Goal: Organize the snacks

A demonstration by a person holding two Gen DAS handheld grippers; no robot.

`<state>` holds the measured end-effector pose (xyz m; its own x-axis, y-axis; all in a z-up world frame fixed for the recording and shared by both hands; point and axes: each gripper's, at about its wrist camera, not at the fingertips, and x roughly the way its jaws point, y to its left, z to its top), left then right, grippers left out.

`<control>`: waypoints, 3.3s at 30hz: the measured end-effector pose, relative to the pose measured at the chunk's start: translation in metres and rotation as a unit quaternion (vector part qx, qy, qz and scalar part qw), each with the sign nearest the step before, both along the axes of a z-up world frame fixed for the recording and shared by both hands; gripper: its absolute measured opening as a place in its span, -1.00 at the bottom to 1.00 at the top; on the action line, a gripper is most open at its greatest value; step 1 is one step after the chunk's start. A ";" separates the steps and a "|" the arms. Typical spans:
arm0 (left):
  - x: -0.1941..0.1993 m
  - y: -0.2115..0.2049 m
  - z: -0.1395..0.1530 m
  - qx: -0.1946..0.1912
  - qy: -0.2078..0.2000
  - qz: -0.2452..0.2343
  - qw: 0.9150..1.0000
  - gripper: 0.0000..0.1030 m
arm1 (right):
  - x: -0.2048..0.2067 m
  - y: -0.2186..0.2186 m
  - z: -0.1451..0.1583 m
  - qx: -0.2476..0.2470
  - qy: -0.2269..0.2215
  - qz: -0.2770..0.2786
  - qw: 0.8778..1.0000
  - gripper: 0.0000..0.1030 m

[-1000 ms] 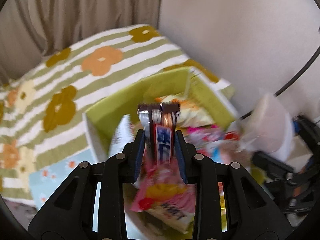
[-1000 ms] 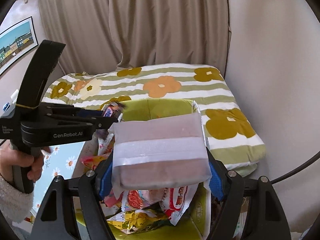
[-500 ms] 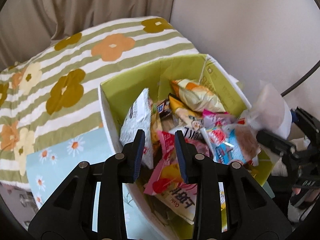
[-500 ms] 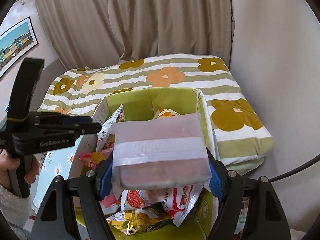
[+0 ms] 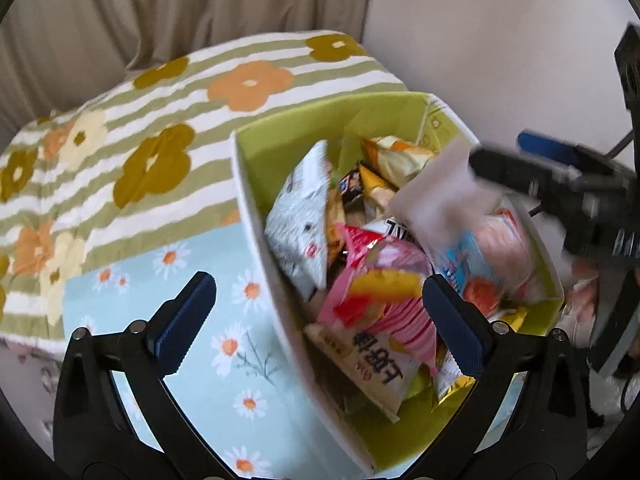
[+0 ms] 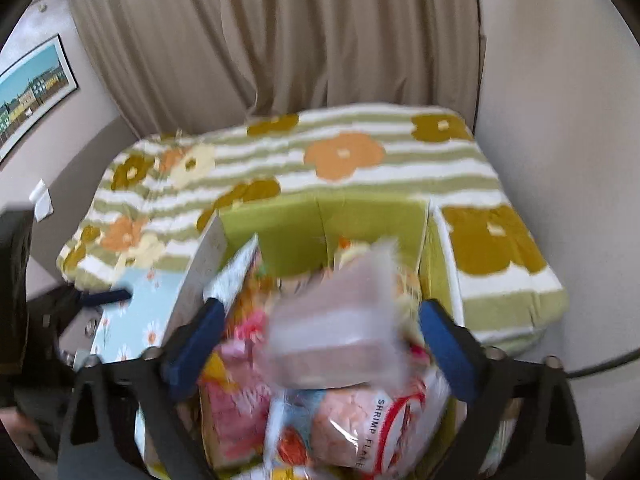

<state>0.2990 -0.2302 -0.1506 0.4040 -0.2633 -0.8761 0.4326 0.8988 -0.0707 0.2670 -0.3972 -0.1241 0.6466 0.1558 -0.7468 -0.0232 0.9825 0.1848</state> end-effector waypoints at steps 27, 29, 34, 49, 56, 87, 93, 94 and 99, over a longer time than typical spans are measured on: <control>-0.162 0.164 0.144 -0.066 -0.221 0.152 0.961 0.99 | -0.147 0.092 0.125 -0.066 -0.140 -0.028 0.988 0.98; -0.181 0.176 0.150 -0.064 -0.234 0.157 0.957 0.99 | -0.169 0.105 0.130 -0.069 -0.147 -0.031 0.986 0.98; -0.226 0.202 0.156 -0.077 -0.244 0.168 0.952 0.99 | -0.215 0.132 0.129 -0.074 -0.154 -0.037 0.985 0.98; -0.280 0.207 0.163 -0.078 -0.266 0.149 0.949 0.99 | -0.263 0.146 0.129 -0.083 -0.168 -0.071 0.980 0.98; -0.281 0.203 0.165 -0.077 -0.272 0.149 0.948 0.99 | -0.264 0.149 0.130 -0.082 -0.173 -0.072 0.979 0.98; -0.288 0.204 0.169 -0.068 -0.286 0.164 0.942 0.99 | -0.262 0.153 0.133 -0.082 -0.174 -0.068 0.979 0.98; -0.293 0.202 0.170 -0.046 -0.307 0.168 0.935 0.99 | -0.263 0.156 0.133 -0.083 -0.177 -0.066 0.978 0.98; -0.292 0.201 0.170 -0.040 -0.310 0.170 0.935 0.99 | -0.263 0.155 0.133 -0.083 -0.177 -0.067 0.978 0.98; -0.295 0.203 0.171 -0.042 -0.323 0.173 0.929 0.99 | -0.261 0.158 0.132 -0.084 -0.176 -0.062 0.979 0.98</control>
